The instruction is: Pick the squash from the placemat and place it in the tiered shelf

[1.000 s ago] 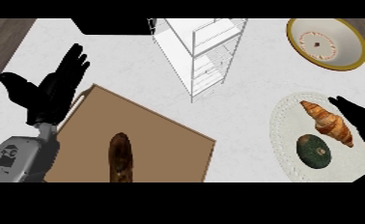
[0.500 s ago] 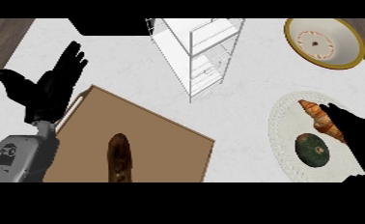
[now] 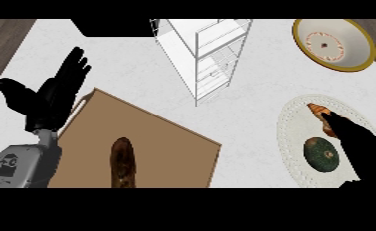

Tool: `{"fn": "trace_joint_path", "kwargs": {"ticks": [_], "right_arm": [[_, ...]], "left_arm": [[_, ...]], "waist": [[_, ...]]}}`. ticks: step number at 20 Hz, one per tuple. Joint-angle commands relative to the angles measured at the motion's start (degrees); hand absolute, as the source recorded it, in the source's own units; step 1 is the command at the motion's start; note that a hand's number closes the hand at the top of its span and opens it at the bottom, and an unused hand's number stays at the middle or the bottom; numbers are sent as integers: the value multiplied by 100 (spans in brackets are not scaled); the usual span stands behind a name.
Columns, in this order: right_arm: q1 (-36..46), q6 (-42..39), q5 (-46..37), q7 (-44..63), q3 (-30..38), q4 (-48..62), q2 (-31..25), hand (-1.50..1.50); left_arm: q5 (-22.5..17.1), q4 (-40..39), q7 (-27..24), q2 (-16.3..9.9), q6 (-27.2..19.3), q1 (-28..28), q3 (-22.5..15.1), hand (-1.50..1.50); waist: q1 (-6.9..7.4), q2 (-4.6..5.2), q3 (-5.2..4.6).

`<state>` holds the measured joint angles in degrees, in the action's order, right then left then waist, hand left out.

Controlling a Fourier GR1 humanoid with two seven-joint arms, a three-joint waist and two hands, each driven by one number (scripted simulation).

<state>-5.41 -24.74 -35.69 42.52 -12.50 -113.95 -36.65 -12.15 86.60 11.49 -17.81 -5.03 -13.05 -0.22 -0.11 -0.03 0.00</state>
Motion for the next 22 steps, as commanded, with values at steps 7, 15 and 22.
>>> {"fn": "trace_joint_path", "kwargs": {"ticks": [7,15,22], "right_arm": [[-214,455,-906,-936,71,918,695,-150],[206,78,-1064,-1077,283,1379,1086,-150],[238,329,-1476,-1759,229,2094,1188,150]], "left_arm": [[353,388,158,307,-18,222,54,0],[351,-417,213,282,227,-577,454,0],[526,-297,-1,412,255,-439,438,0]], "waist": [[8,-1,1],[-11,4,-1],[-1,4,0]]}}
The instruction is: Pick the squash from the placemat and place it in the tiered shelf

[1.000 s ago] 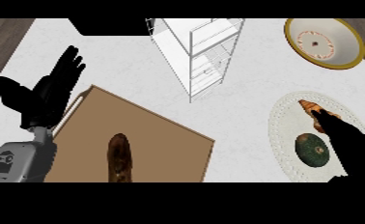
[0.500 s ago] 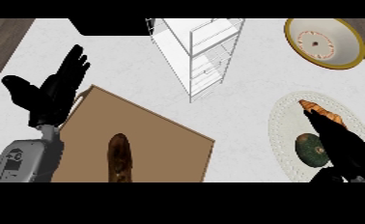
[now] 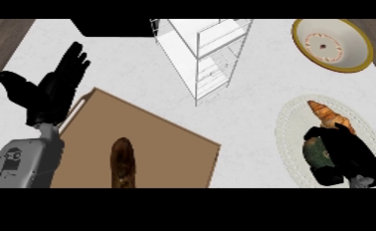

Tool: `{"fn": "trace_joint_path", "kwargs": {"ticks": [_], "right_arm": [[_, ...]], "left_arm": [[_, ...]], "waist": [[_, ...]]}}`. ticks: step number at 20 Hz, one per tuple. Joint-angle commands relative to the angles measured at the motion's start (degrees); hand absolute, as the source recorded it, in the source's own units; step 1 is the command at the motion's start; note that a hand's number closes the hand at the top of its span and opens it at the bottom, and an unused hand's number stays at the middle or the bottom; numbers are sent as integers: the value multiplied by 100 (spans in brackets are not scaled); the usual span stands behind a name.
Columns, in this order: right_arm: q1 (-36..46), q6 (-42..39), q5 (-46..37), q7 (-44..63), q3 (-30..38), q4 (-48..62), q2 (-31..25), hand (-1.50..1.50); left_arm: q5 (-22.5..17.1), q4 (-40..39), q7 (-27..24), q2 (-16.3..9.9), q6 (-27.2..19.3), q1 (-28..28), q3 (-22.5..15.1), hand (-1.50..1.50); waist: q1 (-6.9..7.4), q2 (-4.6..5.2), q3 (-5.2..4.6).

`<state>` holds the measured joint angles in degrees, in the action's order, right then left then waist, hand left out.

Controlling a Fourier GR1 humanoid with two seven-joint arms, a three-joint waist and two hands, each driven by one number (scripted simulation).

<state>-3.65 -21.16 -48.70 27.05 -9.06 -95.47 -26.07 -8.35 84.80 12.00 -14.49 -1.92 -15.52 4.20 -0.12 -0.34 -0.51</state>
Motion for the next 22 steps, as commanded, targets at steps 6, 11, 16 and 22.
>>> {"fn": "trace_joint_path", "kwargs": {"ticks": [6,11,16,22], "right_arm": [[50,1156,-713,-1195,-46,933,-4,150],[859,171,-1428,117,-2665,-16,2030,150],[1476,440,-1214,1040,-3790,172,2573,150],[2117,1953,-354,1836,-4326,-297,2599,150]], "left_arm": [[84,-161,-20,77,63,-50,64,0],[46,123,7,217,244,-68,-304,0],[84,75,45,218,282,-211,-375,0],[162,-67,54,324,182,-248,-427,0]], "waist": [[2,40,53],[683,114,26],[755,103,44],[661,94,63]]}}
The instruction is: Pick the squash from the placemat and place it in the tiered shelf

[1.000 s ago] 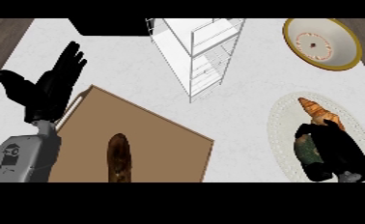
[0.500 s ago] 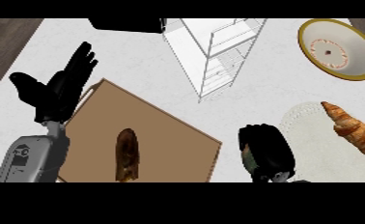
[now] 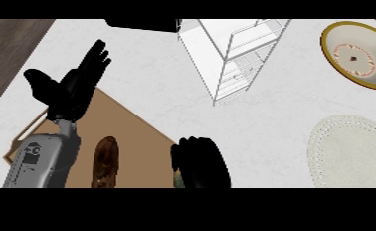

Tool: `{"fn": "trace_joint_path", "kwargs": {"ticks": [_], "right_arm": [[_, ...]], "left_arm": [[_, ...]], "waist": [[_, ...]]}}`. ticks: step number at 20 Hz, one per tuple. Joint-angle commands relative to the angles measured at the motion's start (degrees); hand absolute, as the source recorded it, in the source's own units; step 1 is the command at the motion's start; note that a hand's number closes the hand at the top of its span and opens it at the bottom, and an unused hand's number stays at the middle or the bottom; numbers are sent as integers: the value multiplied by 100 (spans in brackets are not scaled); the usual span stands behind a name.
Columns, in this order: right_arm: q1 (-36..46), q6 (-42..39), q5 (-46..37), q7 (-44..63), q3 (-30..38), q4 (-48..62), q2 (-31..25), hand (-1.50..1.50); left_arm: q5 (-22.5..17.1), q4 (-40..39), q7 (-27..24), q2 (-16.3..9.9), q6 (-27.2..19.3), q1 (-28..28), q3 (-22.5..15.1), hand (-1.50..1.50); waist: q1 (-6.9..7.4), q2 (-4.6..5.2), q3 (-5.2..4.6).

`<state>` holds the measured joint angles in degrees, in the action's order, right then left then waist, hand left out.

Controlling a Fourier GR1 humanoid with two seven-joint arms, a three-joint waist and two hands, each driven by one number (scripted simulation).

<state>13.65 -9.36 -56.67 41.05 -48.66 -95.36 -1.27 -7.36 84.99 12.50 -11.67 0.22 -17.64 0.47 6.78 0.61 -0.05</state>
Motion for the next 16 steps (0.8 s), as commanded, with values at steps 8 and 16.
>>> {"fn": "trace_joint_path", "kwargs": {"ticks": [8,16], "right_arm": [[1963,2497,320,1938,-531,-562,126,150],[3956,2519,444,3312,144,-176,125,150]], "left_arm": [[23,-152,92,-36,-56,-105,81,0],[124,-274,-72,-21,-78,-74,67,0]], "waist": [[-101,-80,-15],[-208,-119,-32]]}}
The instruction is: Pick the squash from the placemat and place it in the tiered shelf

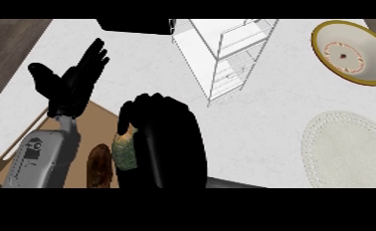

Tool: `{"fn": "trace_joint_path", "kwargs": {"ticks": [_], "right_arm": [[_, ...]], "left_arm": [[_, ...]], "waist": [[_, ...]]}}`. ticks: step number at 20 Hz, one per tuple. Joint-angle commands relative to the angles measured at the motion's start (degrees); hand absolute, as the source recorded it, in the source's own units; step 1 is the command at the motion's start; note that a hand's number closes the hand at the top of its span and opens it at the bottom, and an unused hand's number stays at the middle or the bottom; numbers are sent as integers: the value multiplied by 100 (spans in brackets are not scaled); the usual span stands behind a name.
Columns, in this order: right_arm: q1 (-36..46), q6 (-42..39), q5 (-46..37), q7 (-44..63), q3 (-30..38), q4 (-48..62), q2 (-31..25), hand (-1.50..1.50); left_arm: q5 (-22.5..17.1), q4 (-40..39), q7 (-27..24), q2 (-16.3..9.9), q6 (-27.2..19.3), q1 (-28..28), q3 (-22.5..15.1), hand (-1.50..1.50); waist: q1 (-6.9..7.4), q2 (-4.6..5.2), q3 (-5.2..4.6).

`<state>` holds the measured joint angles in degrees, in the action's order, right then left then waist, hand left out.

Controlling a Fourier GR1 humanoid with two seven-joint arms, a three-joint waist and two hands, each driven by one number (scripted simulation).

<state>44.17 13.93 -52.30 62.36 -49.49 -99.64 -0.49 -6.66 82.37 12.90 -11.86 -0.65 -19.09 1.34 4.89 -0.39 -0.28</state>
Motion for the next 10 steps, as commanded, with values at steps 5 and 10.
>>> {"fn": "trace_joint_path", "kwargs": {"ticks": [5,10], "right_arm": [[1982,-187,349,1713,917,856,46,150],[2749,-405,420,1784,1582,1601,45,150]], "left_arm": [[-88,41,-70,-114,90,175,143,0],[-42,83,-54,-45,-30,219,150,0]], "waist": [[-48,-25,-6],[-221,-5,6]]}}
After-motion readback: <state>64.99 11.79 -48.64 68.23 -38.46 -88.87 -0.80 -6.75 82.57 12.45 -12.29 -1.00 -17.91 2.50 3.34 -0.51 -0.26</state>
